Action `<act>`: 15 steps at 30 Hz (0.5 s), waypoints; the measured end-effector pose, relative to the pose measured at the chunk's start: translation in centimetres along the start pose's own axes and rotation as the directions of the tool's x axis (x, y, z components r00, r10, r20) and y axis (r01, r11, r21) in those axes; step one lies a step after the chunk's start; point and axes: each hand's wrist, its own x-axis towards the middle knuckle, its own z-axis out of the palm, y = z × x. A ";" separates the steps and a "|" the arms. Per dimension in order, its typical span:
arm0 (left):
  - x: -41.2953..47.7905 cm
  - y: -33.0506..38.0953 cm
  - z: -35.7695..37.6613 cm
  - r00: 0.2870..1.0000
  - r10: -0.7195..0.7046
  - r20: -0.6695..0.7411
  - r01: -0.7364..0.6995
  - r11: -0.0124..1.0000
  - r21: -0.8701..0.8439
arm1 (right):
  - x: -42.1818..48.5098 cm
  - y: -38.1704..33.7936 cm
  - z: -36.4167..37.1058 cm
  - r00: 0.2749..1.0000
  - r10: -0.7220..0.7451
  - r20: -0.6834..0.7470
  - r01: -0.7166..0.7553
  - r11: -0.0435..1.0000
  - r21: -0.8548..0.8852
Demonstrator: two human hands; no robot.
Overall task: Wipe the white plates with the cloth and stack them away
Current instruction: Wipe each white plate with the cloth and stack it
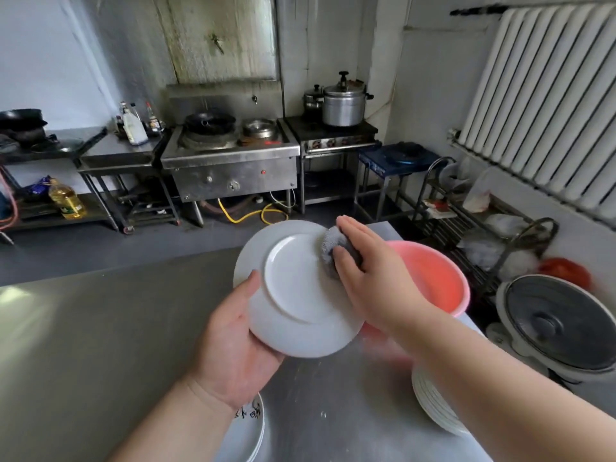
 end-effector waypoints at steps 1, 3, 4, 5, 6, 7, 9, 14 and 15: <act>0.0 -0.1 0.2 1.000 -0.015 -0.007 0.015 1.000 0.022 | 0.2 0.3 -0.5 0.999 -0.009 0.032 0.010 1.000 -0.016; 0.1 -0.7 0.9 0.999 -0.046 -0.016 0.046 0.998 0.040 | -0.8 0.7 -1.1 0.999 0.004 0.047 -0.003 1.000 -0.022; 0.3 -1.2 1.4 0.998 -0.051 -0.026 0.052 0.998 0.038 | -2.0 0.8 -1.0 0.999 0.003 0.037 -0.003 1.000 -0.017; 0.6 -1.9 1.9 0.997 -0.055 -0.045 0.056 0.998 0.025 | -3.7 0.8 -0.8 1.000 -0.015 0.023 0.016 1.000 -0.023; 0.8 -2.6 2.5 0.996 -0.060 -0.070 0.061 0.998 0.010 | -5.6 0.8 -0.4 0.999 -0.042 0.020 0.043 0.998 -0.038; 1.2 -3.4 3.2 0.993 -0.079 -0.085 0.078 0.997 -0.018 | -7.5 0.8 0.0 0.997 -0.068 0.036 0.070 0.995 -0.067; 1.7 -5.3 4.8 0.985 -0.160 -0.070 0.155 0.985 -0.074 | -9.8 1.4 0.1 0.984 -0.170 0.053 0.177 0.965 -0.191; 3.6 -9.0 9.3 0.995 -0.089 -0.056 0.086 0.995 -0.042 | -6.5 6.0 -6.4 0.980 -0.198 0.021 0.199 0.975 -0.102; 3.9 -9.6 10.4 0.996 -0.058 -0.066 0.056 0.998 -0.032 | -5.4 7.3 -8.1 0.991 -0.135 0.001 0.135 0.989 -0.060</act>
